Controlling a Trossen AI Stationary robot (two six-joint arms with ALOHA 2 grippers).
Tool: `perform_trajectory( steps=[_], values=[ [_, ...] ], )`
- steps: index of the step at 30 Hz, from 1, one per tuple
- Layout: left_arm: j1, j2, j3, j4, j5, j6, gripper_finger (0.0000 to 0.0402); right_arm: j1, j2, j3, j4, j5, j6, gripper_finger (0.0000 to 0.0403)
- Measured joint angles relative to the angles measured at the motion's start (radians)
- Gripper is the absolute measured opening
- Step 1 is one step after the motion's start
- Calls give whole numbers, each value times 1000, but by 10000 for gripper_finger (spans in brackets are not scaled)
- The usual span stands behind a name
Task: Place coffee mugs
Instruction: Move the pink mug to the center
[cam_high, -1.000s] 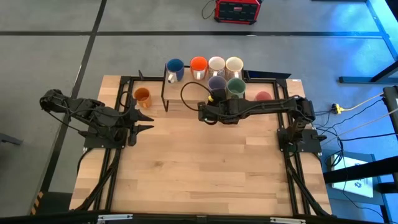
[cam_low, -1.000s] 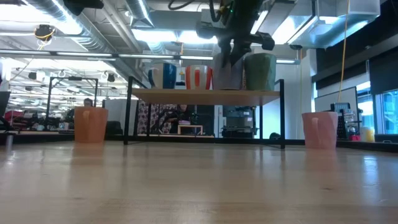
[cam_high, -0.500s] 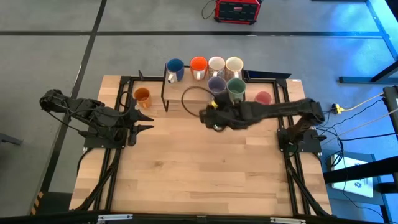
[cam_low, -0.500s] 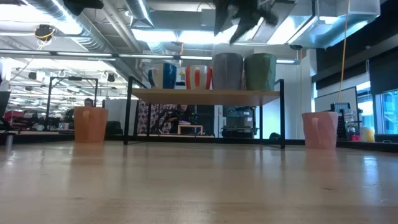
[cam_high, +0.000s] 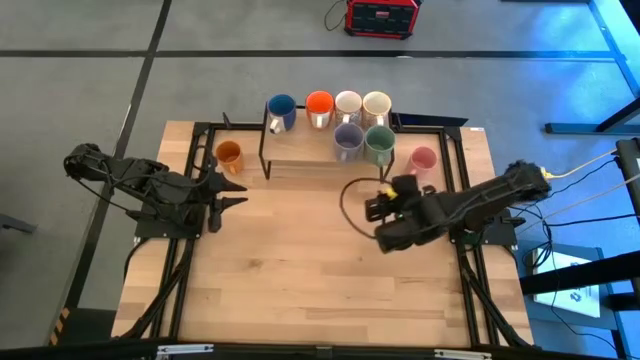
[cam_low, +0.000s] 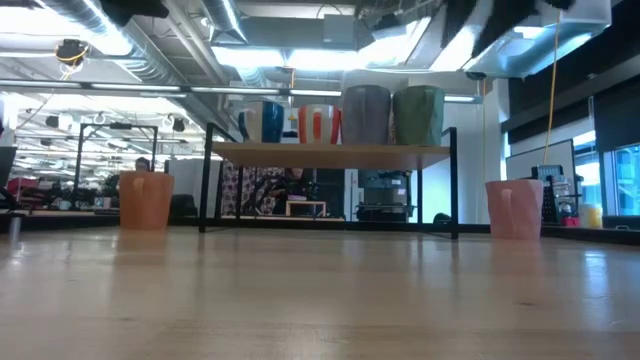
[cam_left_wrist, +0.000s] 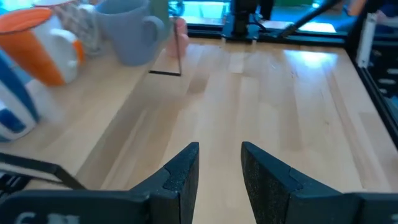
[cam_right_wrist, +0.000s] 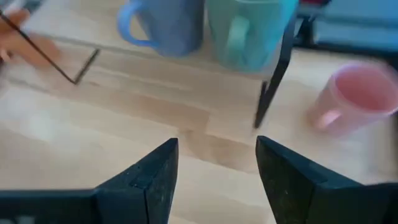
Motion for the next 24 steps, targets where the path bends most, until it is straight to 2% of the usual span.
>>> perform_trajectory(
  steps=[2, 8, 13, 19, 24],
  values=[
    [0, 1, 0, 3, -30, -17, 114, -13, -65, -126, 71, -1, 39, 202],
    [0, 0, 0, 6, -100, -23, 114, -11, -285, -497, 106, -19, 273, 202],
    [0, 1, 0, 4, -115, -24, 114, -29, -484, -723, 177, -15, 339, 202],
    [0, 7, 0, 3, -174, -48, 114, -120, -697, -893, 285, -39, 387, 202],
    [0, 6, 0, 12, -241, -53, 114, -252, -819, -916, 304, 12, 380, 202]
  ],
)
